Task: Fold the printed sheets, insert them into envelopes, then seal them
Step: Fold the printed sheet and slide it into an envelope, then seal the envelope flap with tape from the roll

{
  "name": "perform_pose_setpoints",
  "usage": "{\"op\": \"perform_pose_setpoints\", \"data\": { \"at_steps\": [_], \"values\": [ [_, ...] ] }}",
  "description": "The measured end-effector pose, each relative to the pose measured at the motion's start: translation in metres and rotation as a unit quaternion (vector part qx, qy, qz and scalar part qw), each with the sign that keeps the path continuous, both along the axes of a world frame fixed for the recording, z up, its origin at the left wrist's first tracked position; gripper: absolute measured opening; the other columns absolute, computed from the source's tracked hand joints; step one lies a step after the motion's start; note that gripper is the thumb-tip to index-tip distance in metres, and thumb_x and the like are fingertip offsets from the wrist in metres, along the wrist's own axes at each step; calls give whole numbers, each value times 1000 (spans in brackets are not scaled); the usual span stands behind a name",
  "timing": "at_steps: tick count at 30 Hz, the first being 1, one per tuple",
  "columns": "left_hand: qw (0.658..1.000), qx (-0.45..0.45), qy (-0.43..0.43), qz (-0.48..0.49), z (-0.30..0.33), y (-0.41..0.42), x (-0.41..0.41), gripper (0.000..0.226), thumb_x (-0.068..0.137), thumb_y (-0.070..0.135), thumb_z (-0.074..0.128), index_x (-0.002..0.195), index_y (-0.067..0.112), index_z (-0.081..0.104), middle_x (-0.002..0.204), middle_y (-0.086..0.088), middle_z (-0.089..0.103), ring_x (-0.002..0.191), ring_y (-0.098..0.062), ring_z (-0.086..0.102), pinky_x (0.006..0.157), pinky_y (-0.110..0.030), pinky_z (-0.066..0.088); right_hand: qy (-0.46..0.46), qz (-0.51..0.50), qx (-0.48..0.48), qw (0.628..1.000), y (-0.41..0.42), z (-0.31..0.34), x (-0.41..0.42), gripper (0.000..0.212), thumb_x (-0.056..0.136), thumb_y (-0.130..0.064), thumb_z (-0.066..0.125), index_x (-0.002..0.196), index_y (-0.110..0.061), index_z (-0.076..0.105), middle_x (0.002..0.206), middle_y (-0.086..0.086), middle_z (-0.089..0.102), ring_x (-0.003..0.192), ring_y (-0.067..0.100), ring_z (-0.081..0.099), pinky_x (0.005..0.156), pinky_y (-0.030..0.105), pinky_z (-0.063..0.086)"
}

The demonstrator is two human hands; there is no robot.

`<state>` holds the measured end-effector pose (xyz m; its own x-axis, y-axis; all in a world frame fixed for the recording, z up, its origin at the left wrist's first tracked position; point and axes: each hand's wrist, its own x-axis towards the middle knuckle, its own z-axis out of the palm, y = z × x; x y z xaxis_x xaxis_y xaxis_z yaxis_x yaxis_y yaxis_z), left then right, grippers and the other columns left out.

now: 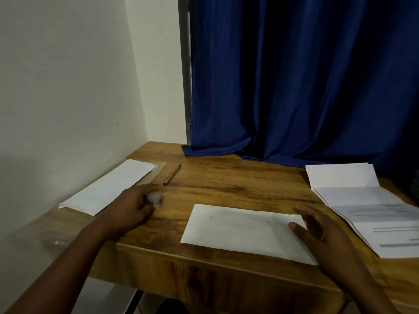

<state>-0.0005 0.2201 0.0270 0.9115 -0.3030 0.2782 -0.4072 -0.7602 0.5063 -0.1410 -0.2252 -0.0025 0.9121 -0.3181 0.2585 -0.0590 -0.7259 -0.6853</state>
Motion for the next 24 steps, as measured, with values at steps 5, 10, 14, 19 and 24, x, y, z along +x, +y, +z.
{"op": "perform_pose_setpoints", "data": {
  "at_steps": [5,10,14,19,24],
  "values": [
    [988,-132,36,-64,17,-45,-14,33,84,43,78,116,45,69,109,22,71,98,-3,67,79,-25,57,-53,-3,83,995,2,4,-5,50,81,-63,61,128,-47,58,126,-22,58,104,-1,55,83,26,49],
    [936,-274,131,-178,17,-130,-39,43,71,57,80,111,47,71,112,11,75,93,-11,72,70,-23,58,-171,-50,99,979,15,17,-12,26,91,-39,67,101,-63,62,106,-46,58,104,-19,54,79,13,39],
    [909,-312,135,-240,7,-189,-46,41,79,28,83,118,32,71,107,0,77,84,-24,72,64,-25,57,-212,-10,155,965,39,24,-7,20,85,-50,62,104,-49,70,108,-32,68,104,-10,62,80,20,47],
    [904,-309,137,-262,-12,-211,-46,60,83,2,80,134,28,62,122,-4,71,102,-30,71,88,-44,60,-175,38,161,971,55,16,3,22,95,-28,67,113,-38,72,113,-23,71,107,-4,64,86,25,53],
    [917,-268,130,-267,-23,-204,-46,66,85,2,77,139,34,56,127,9,68,112,-18,68,96,-36,57,-97,72,131,984,57,1,5,30,95,-23,67,122,-36,70,116,-24,71,108,-6,63,90,30,56]
  ]
}}
